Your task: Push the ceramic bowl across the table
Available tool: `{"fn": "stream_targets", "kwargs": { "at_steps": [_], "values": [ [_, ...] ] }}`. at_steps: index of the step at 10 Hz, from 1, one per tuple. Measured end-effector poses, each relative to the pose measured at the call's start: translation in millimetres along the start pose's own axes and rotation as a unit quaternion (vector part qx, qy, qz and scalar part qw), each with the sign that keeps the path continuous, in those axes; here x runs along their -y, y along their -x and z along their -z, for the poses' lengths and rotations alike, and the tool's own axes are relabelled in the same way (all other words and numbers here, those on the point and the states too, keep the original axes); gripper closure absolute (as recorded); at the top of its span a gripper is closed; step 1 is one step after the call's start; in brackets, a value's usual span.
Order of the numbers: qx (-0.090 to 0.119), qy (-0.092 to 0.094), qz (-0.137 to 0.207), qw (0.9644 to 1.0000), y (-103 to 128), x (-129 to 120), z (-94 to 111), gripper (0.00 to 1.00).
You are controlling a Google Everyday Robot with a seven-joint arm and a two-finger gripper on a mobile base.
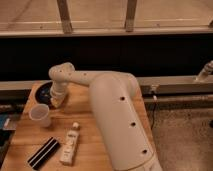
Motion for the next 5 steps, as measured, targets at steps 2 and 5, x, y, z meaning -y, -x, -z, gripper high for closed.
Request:
{"fn": "stream_targets", "kwargs": {
  "at_steps": [2, 5],
  "values": [
    [0.008, -0.027, 0.003, 0.9996, 4.3, 2.4, 17.2, 1.0],
    [0.02, -0.09, -0.028, 0.9953, -24.5, 16.7, 73.9, 1.0]
  ]
}}
